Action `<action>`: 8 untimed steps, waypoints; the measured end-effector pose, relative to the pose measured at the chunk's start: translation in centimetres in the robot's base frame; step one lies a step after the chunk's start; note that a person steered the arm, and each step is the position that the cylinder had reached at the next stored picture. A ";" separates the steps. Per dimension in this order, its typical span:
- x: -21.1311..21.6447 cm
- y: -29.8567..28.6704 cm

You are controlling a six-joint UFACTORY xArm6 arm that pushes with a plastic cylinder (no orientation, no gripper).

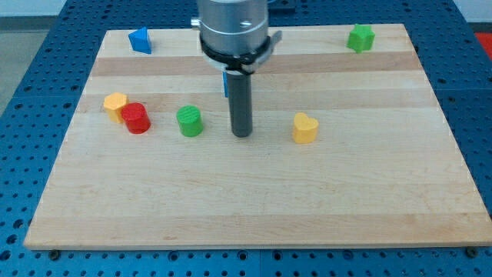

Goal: Slide the yellow heart right and a bit up

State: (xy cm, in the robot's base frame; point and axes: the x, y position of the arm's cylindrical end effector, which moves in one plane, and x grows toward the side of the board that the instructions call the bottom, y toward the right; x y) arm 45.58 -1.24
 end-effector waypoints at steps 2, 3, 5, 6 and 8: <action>0.1 7.7; 0.5 11.1; -0.2 17.0; -1.4 18.2; -2.0 18.1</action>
State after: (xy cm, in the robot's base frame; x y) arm 43.56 16.83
